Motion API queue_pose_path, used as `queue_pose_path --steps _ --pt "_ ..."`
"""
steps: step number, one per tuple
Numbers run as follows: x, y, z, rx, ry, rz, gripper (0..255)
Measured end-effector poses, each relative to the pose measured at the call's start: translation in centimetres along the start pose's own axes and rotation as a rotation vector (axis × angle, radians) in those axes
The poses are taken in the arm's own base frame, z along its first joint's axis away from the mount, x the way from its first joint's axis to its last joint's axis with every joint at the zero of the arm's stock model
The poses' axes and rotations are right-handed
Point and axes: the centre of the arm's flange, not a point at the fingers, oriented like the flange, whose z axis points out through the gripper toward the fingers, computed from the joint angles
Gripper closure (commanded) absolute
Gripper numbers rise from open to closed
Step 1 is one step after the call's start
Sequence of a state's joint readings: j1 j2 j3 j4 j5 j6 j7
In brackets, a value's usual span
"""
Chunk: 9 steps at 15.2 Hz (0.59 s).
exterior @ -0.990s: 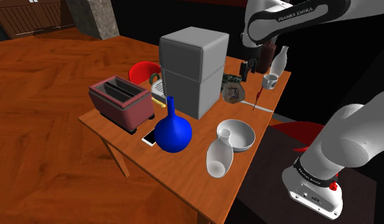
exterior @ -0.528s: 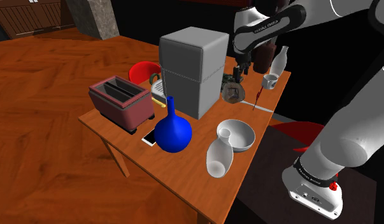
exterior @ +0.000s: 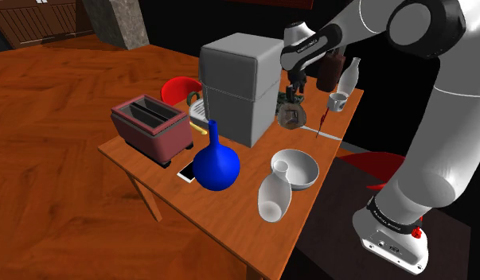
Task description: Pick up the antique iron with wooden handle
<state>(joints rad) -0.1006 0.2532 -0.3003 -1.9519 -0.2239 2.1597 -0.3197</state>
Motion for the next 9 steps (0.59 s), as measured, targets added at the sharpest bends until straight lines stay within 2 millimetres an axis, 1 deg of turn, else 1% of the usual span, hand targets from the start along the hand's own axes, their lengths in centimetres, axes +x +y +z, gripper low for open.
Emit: queue_pose_path --steps 2,3,5,7,8,9 --pt "1.0 1.5 1.0 -0.016 0.003 0.008 0" --pt "1.2 1.9 1.3 -0.021 0.008 0.012 0" --pt "1.6 2.1 2.3 -0.024 0.009 0.011 0" --pt "2.1 2.5 2.4 -0.026 0.020 0.021 0" --pt "2.0 2.2 3.6 -0.028 0.021 0.011 0" --pt "2.3 2.2 3.9 -0.037 0.043 0.012 0"
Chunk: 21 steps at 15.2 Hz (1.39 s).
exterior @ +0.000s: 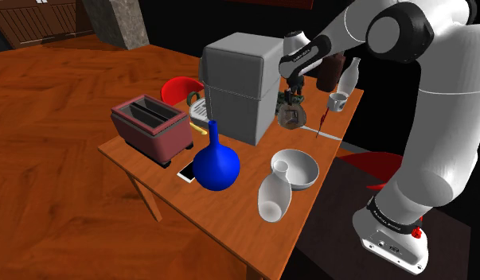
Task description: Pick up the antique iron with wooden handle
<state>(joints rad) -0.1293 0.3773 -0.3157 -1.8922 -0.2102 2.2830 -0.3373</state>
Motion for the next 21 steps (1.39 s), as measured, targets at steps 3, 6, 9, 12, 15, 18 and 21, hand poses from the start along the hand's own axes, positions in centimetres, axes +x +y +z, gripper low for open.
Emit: queue_pose_path --steps 3,6,9,12,15,18,21 --pt "-0.4 -0.9 1.3 0.007 -0.019 -0.003 255" --pt "-0.9 -1.9 2.1 0.015 -0.043 -0.011 255" --pt "-1.0 -2.6 2.1 0.033 -0.051 0.013 255" --pt "-0.5 -2.1 2.0 0.030 -0.049 0.005 255" --pt "-0.3 -1.3 2.0 0.023 -0.066 -0.013 255" --pt "-0.3 -1.5 1.3 0.026 -0.080 -0.028 255" --pt "-0.2 -1.4 -0.3 0.027 -0.082 -0.032 255"
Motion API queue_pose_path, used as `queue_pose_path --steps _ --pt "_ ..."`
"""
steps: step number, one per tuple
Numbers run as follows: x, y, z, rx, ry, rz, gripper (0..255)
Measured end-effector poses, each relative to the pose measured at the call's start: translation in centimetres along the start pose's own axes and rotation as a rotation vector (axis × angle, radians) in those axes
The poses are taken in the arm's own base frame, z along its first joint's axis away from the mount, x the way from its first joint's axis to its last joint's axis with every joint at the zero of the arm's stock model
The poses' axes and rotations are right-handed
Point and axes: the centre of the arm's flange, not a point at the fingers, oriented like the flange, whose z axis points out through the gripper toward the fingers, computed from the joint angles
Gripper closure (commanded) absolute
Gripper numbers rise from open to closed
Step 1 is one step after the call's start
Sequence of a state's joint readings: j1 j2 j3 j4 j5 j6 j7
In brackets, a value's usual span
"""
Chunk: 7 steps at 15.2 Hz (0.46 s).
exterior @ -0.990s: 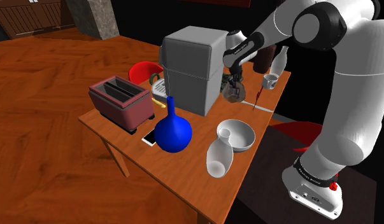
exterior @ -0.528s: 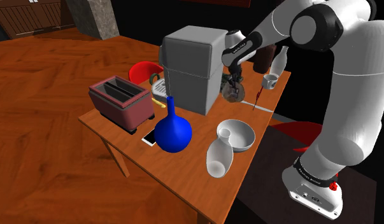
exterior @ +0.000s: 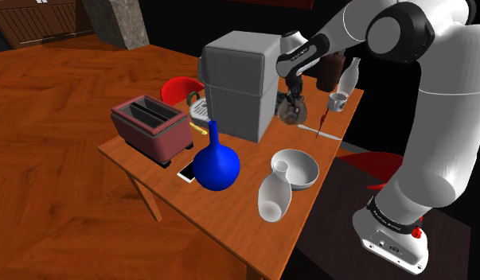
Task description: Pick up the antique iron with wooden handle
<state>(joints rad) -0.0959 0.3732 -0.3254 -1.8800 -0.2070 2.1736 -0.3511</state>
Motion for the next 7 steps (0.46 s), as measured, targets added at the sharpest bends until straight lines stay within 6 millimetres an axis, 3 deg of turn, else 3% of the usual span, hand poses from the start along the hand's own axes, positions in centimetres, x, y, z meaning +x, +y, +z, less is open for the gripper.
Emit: queue_pose_path --steps 7 --pt "-0.7 0.7 -3.2 0.000 -0.001 0.000 255"
